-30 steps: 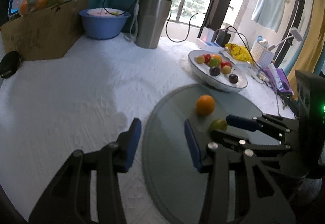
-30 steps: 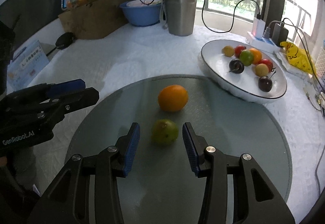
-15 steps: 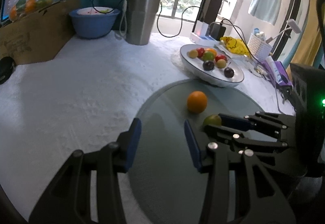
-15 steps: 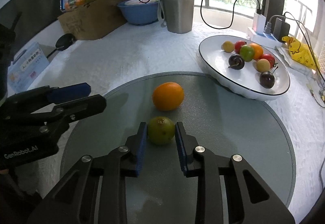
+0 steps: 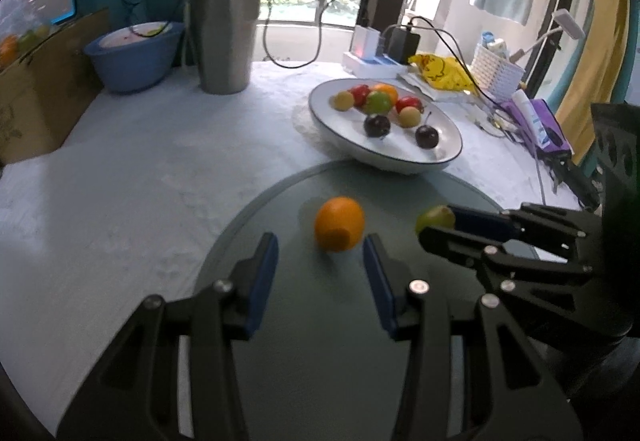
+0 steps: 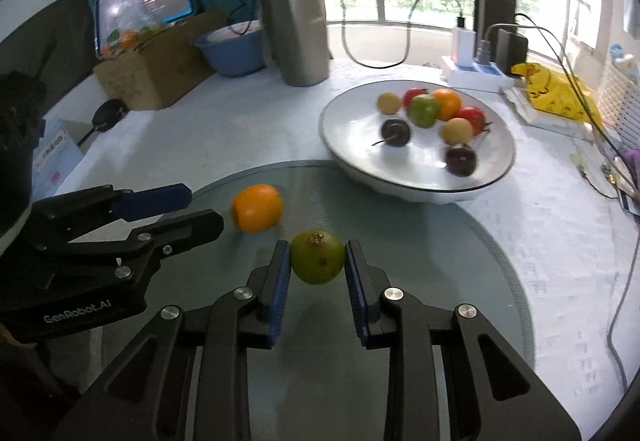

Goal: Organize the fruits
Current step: 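Grasp the green fruit with the right tool while the left tool grasps the orange, then lift the orange and green fruit and carry both over the white bowl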

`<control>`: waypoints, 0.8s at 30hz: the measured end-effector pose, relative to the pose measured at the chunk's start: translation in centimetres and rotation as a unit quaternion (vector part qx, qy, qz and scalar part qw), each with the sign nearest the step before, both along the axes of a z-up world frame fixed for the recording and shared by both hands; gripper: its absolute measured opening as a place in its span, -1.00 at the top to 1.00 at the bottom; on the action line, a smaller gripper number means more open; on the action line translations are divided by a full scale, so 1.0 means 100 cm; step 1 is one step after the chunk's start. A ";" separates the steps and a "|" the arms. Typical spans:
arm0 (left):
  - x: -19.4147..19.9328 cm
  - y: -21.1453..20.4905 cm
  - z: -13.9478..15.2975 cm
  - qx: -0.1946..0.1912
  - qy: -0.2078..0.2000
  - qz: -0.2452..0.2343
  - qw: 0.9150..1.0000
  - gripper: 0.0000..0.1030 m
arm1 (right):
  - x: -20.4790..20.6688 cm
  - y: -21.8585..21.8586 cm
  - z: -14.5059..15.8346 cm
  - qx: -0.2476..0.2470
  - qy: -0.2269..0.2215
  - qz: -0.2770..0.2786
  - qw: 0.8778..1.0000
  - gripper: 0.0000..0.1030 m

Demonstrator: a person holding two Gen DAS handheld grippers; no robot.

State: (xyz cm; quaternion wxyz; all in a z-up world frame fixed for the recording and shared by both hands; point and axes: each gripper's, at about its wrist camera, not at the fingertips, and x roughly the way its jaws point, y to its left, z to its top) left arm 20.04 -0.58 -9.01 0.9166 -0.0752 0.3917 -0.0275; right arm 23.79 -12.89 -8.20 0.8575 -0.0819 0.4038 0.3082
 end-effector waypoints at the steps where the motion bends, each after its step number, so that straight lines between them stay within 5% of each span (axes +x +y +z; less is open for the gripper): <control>1: 0.002 -0.002 0.000 0.001 0.001 -0.003 1.000 0.11 | 0.002 -0.003 0.001 0.002 -0.001 -0.004 1.000 0.43; 15: 0.029 -0.016 -0.010 0.020 0.017 -0.018 0.999 0.13 | 0.019 -0.029 0.005 0.012 -0.005 -0.031 0.999 0.43; 24: 0.033 -0.015 -0.011 0.022 0.020 -0.024 0.999 0.34 | 0.023 -0.032 0.008 0.014 -0.009 -0.034 0.999 0.43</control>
